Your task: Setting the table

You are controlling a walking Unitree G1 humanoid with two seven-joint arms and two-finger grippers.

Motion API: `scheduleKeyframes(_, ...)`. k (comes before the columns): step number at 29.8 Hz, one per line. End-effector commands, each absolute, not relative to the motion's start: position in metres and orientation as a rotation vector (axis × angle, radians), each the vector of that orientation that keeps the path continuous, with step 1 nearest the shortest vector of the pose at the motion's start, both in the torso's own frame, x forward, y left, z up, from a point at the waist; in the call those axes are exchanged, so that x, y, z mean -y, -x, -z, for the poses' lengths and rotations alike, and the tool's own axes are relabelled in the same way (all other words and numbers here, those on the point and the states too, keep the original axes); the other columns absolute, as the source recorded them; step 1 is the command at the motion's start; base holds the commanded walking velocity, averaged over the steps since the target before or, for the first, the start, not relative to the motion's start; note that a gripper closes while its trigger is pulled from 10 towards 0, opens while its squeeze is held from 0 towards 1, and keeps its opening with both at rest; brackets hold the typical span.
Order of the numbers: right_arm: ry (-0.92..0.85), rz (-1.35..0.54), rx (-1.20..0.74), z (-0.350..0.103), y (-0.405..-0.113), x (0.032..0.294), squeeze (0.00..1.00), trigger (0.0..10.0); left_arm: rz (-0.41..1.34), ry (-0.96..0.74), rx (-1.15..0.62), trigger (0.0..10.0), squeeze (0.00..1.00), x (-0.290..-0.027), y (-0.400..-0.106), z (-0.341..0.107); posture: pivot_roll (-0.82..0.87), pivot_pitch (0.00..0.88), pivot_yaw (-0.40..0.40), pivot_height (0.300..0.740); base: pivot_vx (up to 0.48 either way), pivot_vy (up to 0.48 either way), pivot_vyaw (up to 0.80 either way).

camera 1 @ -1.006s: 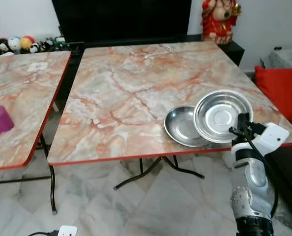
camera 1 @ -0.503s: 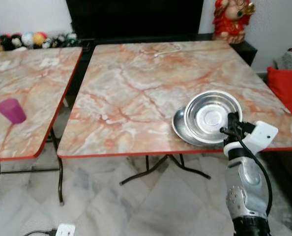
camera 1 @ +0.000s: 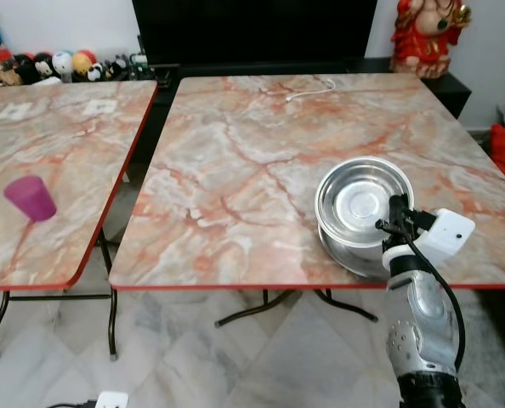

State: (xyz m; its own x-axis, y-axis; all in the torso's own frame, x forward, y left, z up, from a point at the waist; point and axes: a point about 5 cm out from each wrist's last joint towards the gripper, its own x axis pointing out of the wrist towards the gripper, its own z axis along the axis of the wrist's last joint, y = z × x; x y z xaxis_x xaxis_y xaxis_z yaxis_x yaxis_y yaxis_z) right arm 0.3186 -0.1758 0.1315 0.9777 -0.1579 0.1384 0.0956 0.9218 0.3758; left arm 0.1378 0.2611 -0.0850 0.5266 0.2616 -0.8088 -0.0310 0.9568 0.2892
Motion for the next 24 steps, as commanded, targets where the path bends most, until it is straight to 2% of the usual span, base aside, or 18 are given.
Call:
scheduleKeyframes(1,-0.365,0.179,0.195,-0.135,-0.316,0.188,0.00,10.0,-0.175,-0.235,-0.999,10.0,0.00,-0.258,-0.140,0.085,-0.09,0.030,0.020,0.740,0.000,0.000,0.00)
scheduleKeyframes(16,-0.349,0.285,0.138,-0.133,-0.316,0.204,0.00,10.0,-0.172,-0.232,-0.999,10.0,0.00,-0.257,-0.141,0.086,-0.10,0.030,0.019,0.740,0.000,0.000,0.00)
scheduleKeyframes(20,-0.438,0.422,0.070,-0.128,-0.312,0.216,0.00,10.0,-0.171,-0.235,-0.999,10.0,0.00,-0.257,-0.141,0.085,-0.10,0.030,0.019,0.740,0.000,0.000,0.00)
scheduleKeyframes(24,-0.471,0.422,0.068,-0.130,-0.312,0.212,0.00,10.0,-0.171,-0.237,-0.999,10.0,0.00,-0.257,-0.140,0.085,-0.10,0.031,0.020,0.740,0.000,0.000,0.00)
